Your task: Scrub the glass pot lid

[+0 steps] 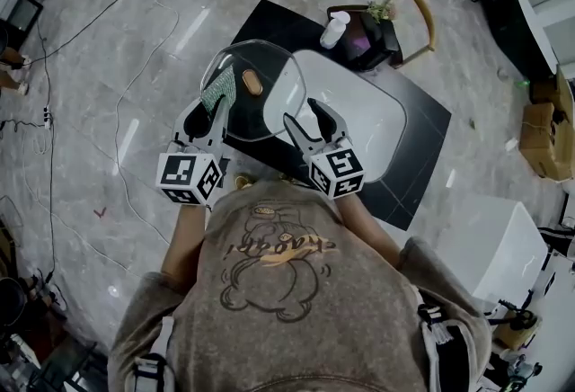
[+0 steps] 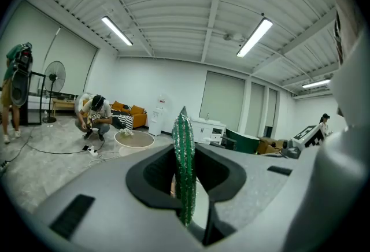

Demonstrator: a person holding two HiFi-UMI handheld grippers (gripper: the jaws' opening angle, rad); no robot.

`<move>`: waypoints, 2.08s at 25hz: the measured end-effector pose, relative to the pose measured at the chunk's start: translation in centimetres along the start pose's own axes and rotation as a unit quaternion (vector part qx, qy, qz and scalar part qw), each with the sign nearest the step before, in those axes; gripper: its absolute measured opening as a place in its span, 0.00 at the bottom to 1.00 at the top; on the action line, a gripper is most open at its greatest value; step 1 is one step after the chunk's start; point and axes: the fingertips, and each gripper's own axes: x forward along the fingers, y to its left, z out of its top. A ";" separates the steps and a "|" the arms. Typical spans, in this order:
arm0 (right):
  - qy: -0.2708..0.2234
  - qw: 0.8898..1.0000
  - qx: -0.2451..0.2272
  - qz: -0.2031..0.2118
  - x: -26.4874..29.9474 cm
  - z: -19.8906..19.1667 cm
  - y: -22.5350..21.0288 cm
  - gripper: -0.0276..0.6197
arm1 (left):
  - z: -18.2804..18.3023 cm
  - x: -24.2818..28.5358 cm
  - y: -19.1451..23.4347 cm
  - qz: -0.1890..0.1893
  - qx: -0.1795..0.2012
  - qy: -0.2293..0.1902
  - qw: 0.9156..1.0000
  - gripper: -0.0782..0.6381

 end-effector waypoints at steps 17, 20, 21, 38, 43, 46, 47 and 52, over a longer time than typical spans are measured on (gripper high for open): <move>0.061 0.997 -0.005 0.047 7.0 -1.5 0.9 0.47 | -0.2 -0.8 1.7 0.019 -0.002 0.005 1.000 0.23; 0.077 0.996 -0.008 0.050 9.5 -2.3 0.9 0.47 | -0.3 -1.1 2.1 0.024 -0.004 0.005 1.000 0.23; 0.085 0.995 -0.011 0.049 10.5 -2.7 0.9 0.47 | -0.4 -1.3 2.4 0.027 -0.005 0.005 1.000 0.23; 0.195 0.980 -0.041 0.026 19.4 -9.7 1.1 0.47 | -1.8 -2.8 6.4 0.044 -0.024 0.026 0.998 0.23; 0.217 0.975 -0.042 0.006 19.8 -10.5 0.7 0.43 | -1.7 -2.6 7.1 0.042 -0.027 0.028 0.998 0.23; 0.218 0.975 -0.052 0.007 19.8 -10.3 0.6 0.37 | -1.4 -2.3 7.4 0.041 -0.028 0.028 0.998 0.23; 0.220 0.974 -0.054 0.006 19.8 -10.3 0.6 0.37 | -1.4 -2.2 7.5 0.041 -0.028 0.028 0.998 0.23; 0.233 0.970 -0.062 -0.001 19.9 -11.0 0.7 0.36 | -1.9 -2.5 8.0 0.041 -0.031 0.029 0.998 0.23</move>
